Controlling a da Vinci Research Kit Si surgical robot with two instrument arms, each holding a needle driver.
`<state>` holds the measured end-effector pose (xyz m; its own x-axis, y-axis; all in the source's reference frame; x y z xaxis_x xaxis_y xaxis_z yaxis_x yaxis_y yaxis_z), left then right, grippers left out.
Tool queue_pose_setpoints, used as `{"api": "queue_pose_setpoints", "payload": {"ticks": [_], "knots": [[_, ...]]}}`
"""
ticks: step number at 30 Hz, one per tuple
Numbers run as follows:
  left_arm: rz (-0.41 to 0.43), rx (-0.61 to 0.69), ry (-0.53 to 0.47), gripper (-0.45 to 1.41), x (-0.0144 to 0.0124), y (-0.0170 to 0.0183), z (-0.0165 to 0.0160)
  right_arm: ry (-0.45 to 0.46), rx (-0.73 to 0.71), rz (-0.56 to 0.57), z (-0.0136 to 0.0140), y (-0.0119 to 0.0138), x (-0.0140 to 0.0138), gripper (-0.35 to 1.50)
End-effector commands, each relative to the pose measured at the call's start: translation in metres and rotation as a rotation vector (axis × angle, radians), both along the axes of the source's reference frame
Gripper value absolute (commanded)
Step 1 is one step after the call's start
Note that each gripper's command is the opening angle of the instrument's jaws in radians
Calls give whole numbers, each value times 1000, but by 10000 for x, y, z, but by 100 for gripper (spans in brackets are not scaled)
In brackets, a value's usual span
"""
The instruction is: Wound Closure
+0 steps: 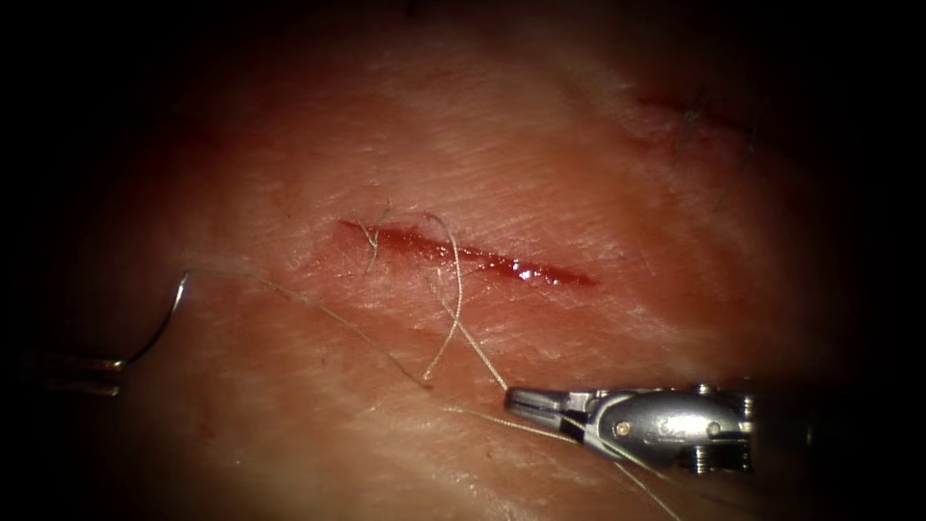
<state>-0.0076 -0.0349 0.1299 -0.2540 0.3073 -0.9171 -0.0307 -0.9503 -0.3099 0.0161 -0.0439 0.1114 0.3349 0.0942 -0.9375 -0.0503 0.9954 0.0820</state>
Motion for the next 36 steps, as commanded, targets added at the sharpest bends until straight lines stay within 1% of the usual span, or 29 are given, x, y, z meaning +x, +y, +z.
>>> {"api": "queue_pose_setpoints", "payload": {"ticks": [1, 5, 14, 18, 20, 22, 23, 24, 25, 26, 28, 29, 31, 33, 35, 36], "knots": [[0, 3, -2, -45, -6, -5, 6, 0, 4, -7, 1, -10, 1, -35], [-1, 3, -1, -45, -7, -6, 6, -3, 6, -23, -9, -19, -6, -35], [-1, 3, -1, -45, -8, -5, 6, -12, 21, -86, -19, -30, -10, -35], [-2, 3, 0, -45, -10, -5, 7, -16, 33, -112, -26, -42, -14, -35], [-3, 3, 0, -45, -11, -5, 7, -22, 34, -115, -27, -41, -12, -35], [-5, 3, 1, -45, -14, -4, 7, -27, 40, -110, -28, -34, -8, -35], [-5, 3, 1, -45, -15, -4, 7, -31, 38, -91, -28, -29, -6, 27], [-6, 3, 2, -45, -15, -5, 7, -34, 30, -45, -29, -21, -5, 79], [-6, 2, 2, -45, -16, -5, 7, -38, 23, -4, -29, -15, -5, 116], [-6, 2, 2, -45, -15, -6, 8, -36, 21, 54, -29, 1, -7, 136], [-6, 2, 2, -45, -14, -6, 8, -45, -5, 43, -28, 12, -13, 136], [-6, 2, 2, -45, -14, -5, 8, -80, 2, 24, -24, 26, -21, 135], [-7, 2, 2, -45, -16, -5, 9, -106, 10, 16, -19, 37, -30, 136], [-10, 1, 4, -45, -21, -4, 10, -133, 22, 6, -12, 56, -40, 136], [-16, 0, 8, -45, -27, -3, 12, -130, 24, 18, -10, 70, -42, 136], [-18, -1, 10, -45, -30, -3, 13, -106, 53, 38, -8, 80, -42, 135]]}}
